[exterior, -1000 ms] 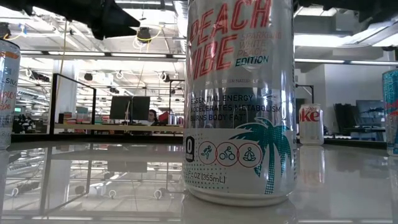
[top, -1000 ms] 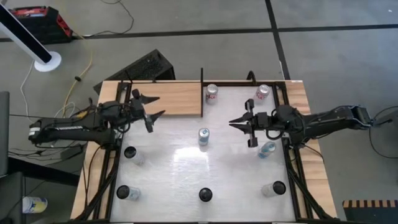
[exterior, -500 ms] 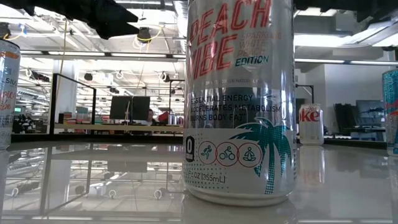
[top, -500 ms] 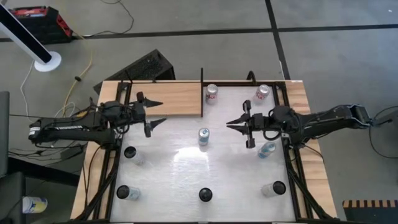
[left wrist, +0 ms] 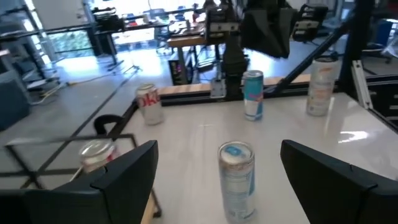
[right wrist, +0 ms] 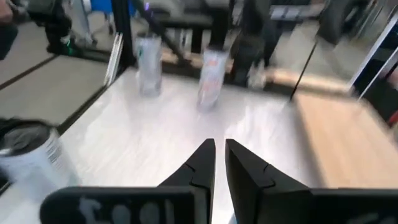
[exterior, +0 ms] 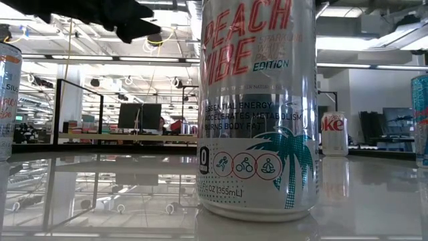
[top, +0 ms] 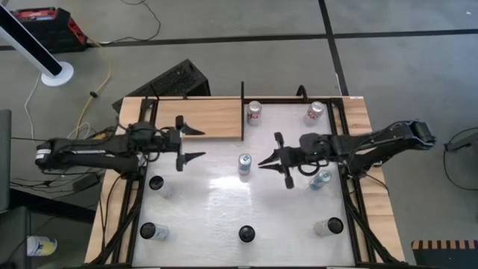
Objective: Place canned beverage on shelf
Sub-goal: Put the left blue soda can on the shelf
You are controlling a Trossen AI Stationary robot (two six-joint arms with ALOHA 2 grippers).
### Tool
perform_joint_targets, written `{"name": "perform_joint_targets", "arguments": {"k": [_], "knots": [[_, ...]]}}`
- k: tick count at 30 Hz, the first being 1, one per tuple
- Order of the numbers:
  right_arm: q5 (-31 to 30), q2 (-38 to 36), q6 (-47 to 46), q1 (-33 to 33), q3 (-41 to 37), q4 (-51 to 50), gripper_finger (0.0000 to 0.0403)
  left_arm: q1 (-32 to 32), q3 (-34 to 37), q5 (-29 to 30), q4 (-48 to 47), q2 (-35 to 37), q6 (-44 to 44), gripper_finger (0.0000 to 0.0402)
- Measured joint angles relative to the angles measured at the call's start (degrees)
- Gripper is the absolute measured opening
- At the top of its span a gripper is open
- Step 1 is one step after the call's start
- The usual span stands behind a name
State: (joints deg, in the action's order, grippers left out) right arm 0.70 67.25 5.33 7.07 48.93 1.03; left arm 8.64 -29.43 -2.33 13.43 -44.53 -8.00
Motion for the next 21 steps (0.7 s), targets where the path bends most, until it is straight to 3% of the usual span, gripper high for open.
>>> {"name": "perform_joint_targets", "arguments": {"k": [9,13,21], "knots": [[-5.78,0.57,-10.19,2.53,-1.52,-12.61,0.0064,0.05,-0.76,-7.01,19.81,-20.76,-2.47,0.0327],[-9.86,0.62,-10.92,2.19,-5.16,-9.26,0.0064,0.09,-4.36,-11.14,20.99,-28.89,-2.34,0.0327],[-10.02,1.56,-12.46,-1.17,-8.81,-5.2,0.0064,0.04,-12.67,-14.51,20.74,-42.06,0.19,0.0327]]}}
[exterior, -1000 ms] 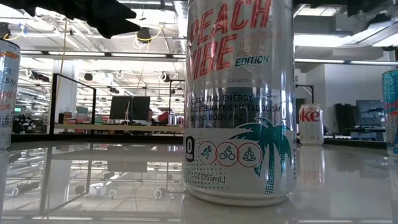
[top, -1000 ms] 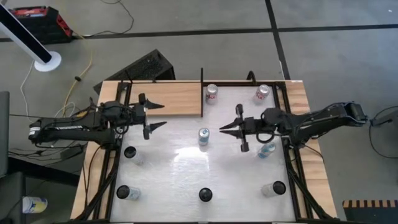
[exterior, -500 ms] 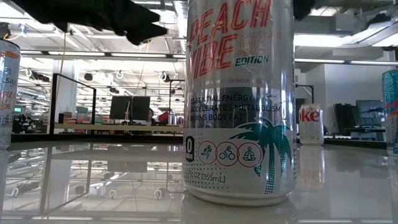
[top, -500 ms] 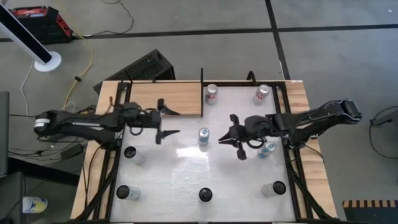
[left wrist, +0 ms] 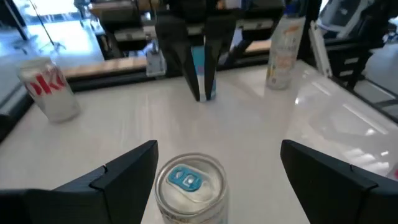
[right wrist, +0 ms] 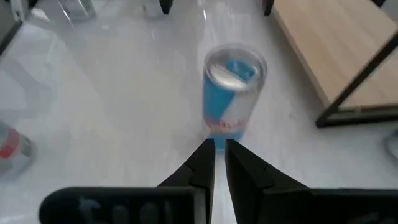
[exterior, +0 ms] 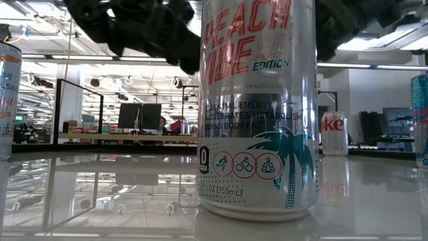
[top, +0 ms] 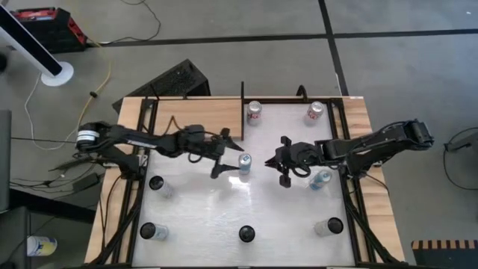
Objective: Place canned beverage on shelf
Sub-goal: Put the left blue soda can on the shelf
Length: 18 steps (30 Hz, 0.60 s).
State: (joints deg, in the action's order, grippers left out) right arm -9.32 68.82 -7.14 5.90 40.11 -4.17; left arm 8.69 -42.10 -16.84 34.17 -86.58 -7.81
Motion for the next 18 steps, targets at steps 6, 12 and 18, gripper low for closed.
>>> {"name": "perform_joint_targets", "arguments": {"k": [6,12,18], "knots": [[0.18,2.44,-0.11,0.12,-0.06,0.67,0.0064,0.04,-3.27,0.09,0.09,-5.84,-1.14,0.0327],[0.26,5.03,0.07,0.06,0.2,2.29,0.0064,0.08,-4.08,0.46,0.08,-8.32,-1.65,0.0327],[0.37,5.6,0.07,0.06,0.07,2.28,0.0064,0.18,-4.06,2.75,-0.9,-8.29,-2.44,0.0327]]}}
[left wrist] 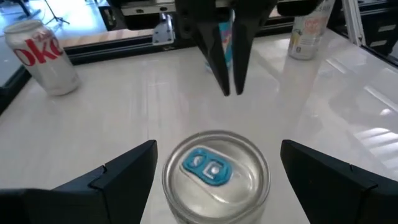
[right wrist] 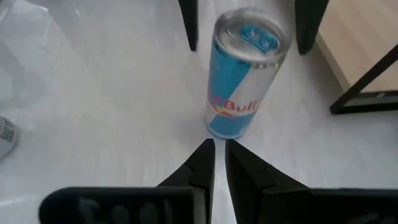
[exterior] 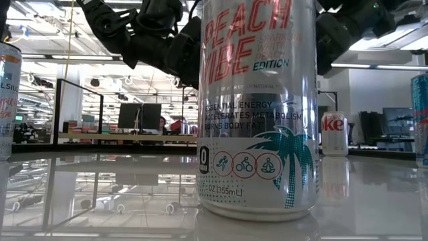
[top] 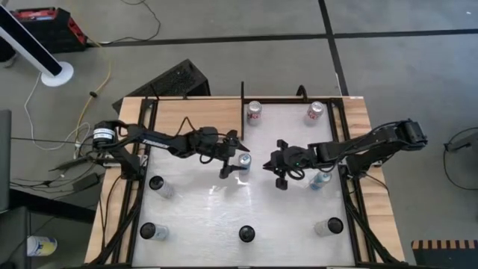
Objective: Place canned beverage on shelf
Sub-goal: Put the left blue soda can on the shelf
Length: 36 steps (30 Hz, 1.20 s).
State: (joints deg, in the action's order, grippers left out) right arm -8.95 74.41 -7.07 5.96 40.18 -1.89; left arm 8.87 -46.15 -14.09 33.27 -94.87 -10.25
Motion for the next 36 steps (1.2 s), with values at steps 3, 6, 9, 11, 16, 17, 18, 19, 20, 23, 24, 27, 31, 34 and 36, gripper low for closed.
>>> {"name": "perform_joint_targets", "arguments": {"k": [3,6,9,11,16,17,18,19,20,23,24,27,31,34,36], "knots": [[0.0,-0.23,0.0,0.0,-0.01,-0.02,0.0064,0.17,0.0,0.43,-0.31,0.0,-0.02,0.0327],[0.0,-0.35,0.02,0.0,0.02,0.71,0.0064,0.19,0.0,1.24,-0.9,0.0,-0.01,0.0327],[0.0,-0.35,0.02,0.0,0.02,0.61,0.0064,0.21,0.0,1.27,-0.81,0.0,0.03,0.0327],[0.0,-0.35,0.02,0.0,0.02,0.67,0.0064,0.22,0.0,1.27,-1.44,0.0,0.16,0.0327],[0.0,-0.35,0.03,-0.02,0.02,0.65,0.0064,0.23,0.0,1.27,-2.64,0.0,0.55,0.0327],[-0.02,-0.35,0.04,-0.02,0.02,0.65,0.0064,0.23,0.0,1.27,-2.64,0.0,0.93,0.0327],[-0.01,-0.35,0.04,-0.02,0.02,0.66,0.0064,0.21,0.0,1.27,-2.64,0.0,1.16,0.0327],[-0.02,-0.35,0.04,-0.04,0.02,0.65,0.0064,0.13,0.0,1.26,-2.64,0.0,1.47,0.0327],[-0.02,-0.35,0.04,-0.04,0.02,0.67,0.0064,0.08,0.0,1.26,-2.64,0.0,1.56,0.0327],[-0.02,-0.35,0.04,-0.04,0.02,0.94,0.0064,-0.1,0.0,1.24,-2.64,0.0,1.67,0.0327],[-0.02,-0.35,0.04,-0.04,0.02,1.07,0.0064,-0.11,0.0,1.21,-2.64,0.0,1.67,0.0327],[-0.02,-0.35,0.04,-0.04,0.02,1.12,0.0064,-0.29,0.0,1.1,-2.94,0.0,1.56,0.0322],[-0.04,-0.36,0.04,-0.04,0.02,1.13,0.0064,-0.53,0.0,1.1,-2.95,0.0,1.49,0.0284],[-0.04,-0.37,0.04,-0.04,0.02,1.13,0.0064,-0.53,0.01,1.14,-2.95,0.0,1.52,0.0241],[-0.04,-0.37,0.04,-0.04,0.02,1.13,0.0064,-0.53,0.02,1.43,-2.79,0.0,1.73,0.0218]]}}
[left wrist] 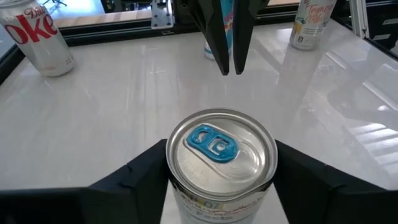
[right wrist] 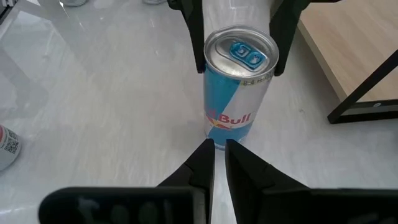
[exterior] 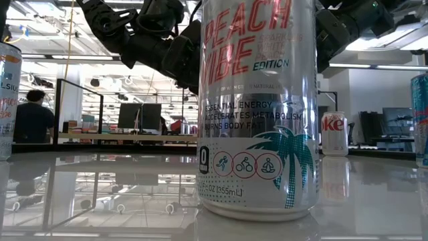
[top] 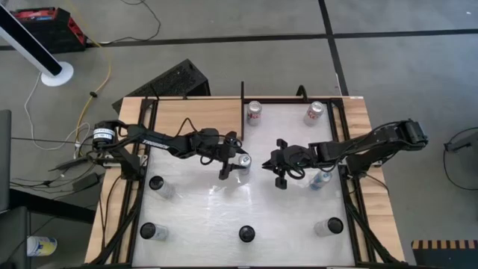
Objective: Place canned beverage on shelf
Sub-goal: Put the left blue soda can on the shelf
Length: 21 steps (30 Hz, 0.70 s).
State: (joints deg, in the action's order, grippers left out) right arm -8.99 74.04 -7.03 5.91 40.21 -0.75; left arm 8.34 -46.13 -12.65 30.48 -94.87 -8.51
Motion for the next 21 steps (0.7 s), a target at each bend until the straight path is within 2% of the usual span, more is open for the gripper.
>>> {"name": "perform_joint_targets", "arguments": {"k": [5,12,17,21], "knots": [[0.0,0.0,-0.02,0.0,0.0,-0.01,0.0064,-0.04,0.17,0.07,-0.97,2.15,0.69,0.0216],[0.0,0.0,-0.02,0.05,0.0,-0.02,0.0064,1.4,0.09,-1.18,-10.11,15.03,-2.36,0.0216],[-0.02,-0.01,0.04,0.04,0.0,-0.01,0.0064,6.96,0.09,2.99,-17.23,23.19,-3.23,0.0216],[-0.02,-0.02,0.69,0.05,0.0,0.17,0.0064,13.91,0.09,2.75,-16.79,24.89,-2.98,0.0216]]}}
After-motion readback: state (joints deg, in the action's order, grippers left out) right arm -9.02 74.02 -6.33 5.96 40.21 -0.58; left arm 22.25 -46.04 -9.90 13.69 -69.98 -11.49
